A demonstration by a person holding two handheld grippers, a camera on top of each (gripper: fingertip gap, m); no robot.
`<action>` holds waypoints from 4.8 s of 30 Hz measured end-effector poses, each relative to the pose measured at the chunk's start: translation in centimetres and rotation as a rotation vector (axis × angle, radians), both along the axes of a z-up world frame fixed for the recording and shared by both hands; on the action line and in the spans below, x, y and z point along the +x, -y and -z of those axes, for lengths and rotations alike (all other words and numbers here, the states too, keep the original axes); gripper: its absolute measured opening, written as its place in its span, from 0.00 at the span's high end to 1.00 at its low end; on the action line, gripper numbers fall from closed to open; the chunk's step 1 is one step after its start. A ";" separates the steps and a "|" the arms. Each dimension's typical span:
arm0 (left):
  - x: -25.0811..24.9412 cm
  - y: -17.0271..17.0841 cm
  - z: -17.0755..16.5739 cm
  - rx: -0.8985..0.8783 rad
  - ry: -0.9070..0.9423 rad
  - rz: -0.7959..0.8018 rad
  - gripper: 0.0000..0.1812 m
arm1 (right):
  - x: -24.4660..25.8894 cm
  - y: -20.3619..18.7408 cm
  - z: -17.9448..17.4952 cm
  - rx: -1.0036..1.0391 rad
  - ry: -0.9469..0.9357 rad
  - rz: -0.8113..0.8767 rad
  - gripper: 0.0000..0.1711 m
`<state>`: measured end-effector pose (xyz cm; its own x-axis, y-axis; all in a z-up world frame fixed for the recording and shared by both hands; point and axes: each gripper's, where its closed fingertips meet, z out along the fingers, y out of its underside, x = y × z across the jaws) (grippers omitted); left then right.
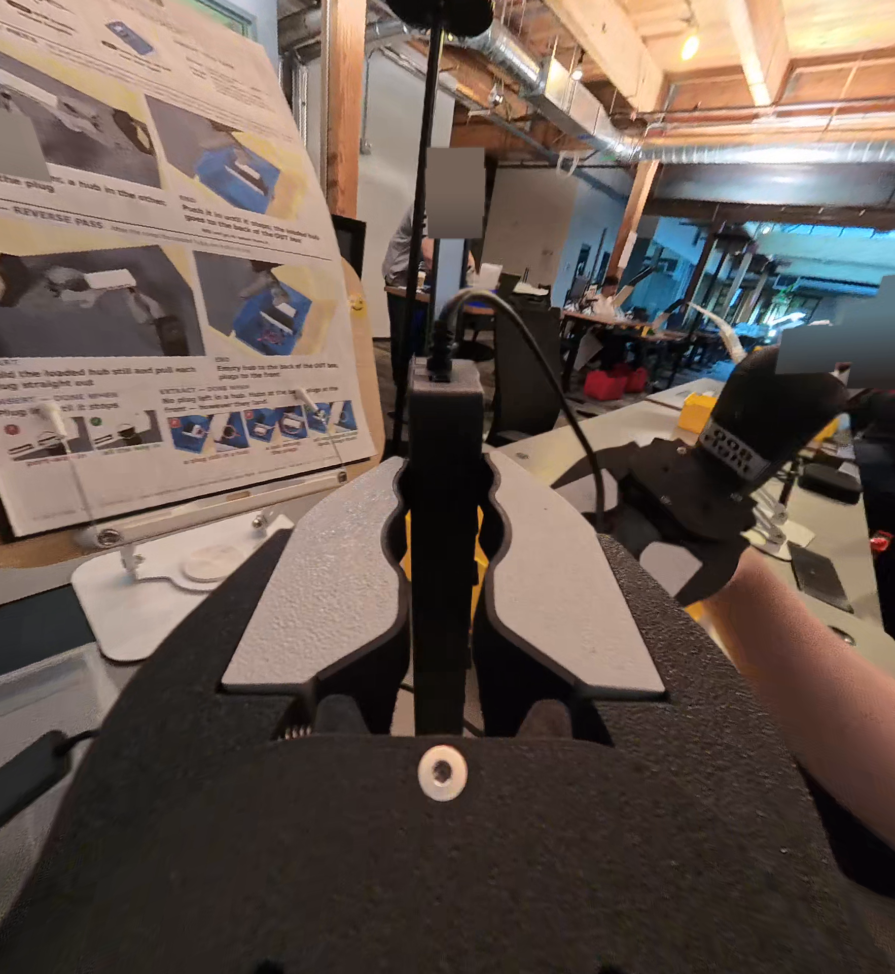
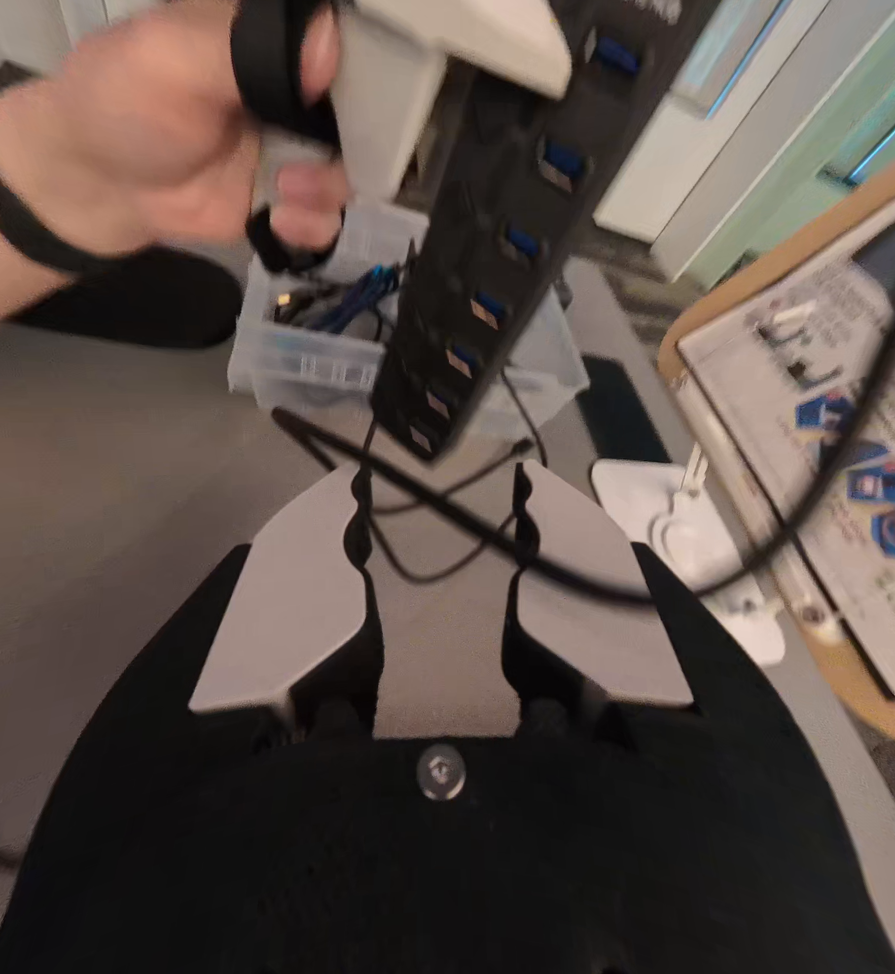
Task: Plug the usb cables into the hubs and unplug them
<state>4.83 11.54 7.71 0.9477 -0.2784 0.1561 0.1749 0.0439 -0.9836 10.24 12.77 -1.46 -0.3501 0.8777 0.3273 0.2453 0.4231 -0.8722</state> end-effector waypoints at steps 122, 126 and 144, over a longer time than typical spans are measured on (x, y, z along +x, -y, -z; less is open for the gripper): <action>12.5 3.0 15.4 -0.474 -0.295 0.604 0.77 | 3.4 1.0 -9.6 -0.788 -0.220 -0.277 0.85; 13.0 2.9 15.8 -0.472 -0.276 0.623 0.77 | 3.3 0.8 -9.7 -0.800 -0.226 -0.271 0.85; 13.3 3.2 15.8 -0.466 -0.257 0.652 0.86 | 3.6 1.4 -9.6 -0.810 -0.198 -0.315 0.85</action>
<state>18.17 8.31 -8.14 0.6409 -0.7433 0.1917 -0.2078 -0.4084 -0.8888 13.86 11.41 8.10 -0.6171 0.7385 -0.2716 0.0345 -0.3194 -0.9470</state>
